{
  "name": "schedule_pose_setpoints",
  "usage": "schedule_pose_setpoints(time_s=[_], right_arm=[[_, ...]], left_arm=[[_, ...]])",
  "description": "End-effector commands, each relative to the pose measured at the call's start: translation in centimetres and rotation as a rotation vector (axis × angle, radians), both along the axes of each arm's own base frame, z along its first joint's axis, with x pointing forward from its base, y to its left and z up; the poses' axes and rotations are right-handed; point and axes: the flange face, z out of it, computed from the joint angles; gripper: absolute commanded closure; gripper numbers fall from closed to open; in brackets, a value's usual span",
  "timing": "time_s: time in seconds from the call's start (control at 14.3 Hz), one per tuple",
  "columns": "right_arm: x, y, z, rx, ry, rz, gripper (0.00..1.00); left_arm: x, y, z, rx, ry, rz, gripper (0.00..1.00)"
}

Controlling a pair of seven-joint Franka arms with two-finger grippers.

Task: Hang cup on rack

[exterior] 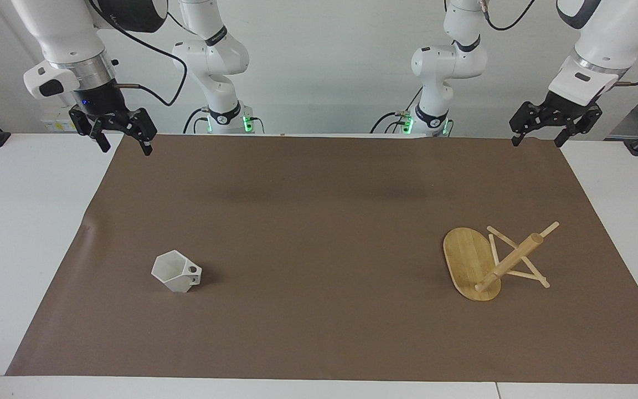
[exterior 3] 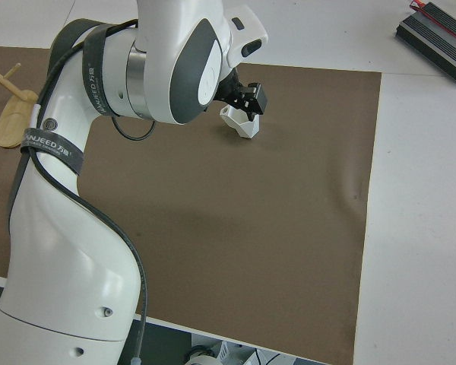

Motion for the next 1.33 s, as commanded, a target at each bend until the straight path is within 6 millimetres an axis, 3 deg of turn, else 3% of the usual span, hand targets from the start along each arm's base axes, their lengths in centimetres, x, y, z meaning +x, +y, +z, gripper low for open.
schedule_pose_setpoints(time_s=[0.0, 0.35, 1.26], right_arm=[[-0.1, -0.3, -1.3, 0.003, -0.028, 0.034, 0.00], [1.7, -0.4, -5.8, -0.003, -0.051, 0.033, 0.00], [8.9, -0.1, -18.0, -0.027, -0.104, 0.043, 0.00]], left_arm=[[-0.5, 0.4, 0.2, -0.010, -0.001, -0.002, 0.00], [-0.5, 0.4, 0.2, -0.010, -0.002, -0.002, 0.00], [-0.5, 0.3, 0.2, -0.010, -0.001, -0.003, 0.00]])
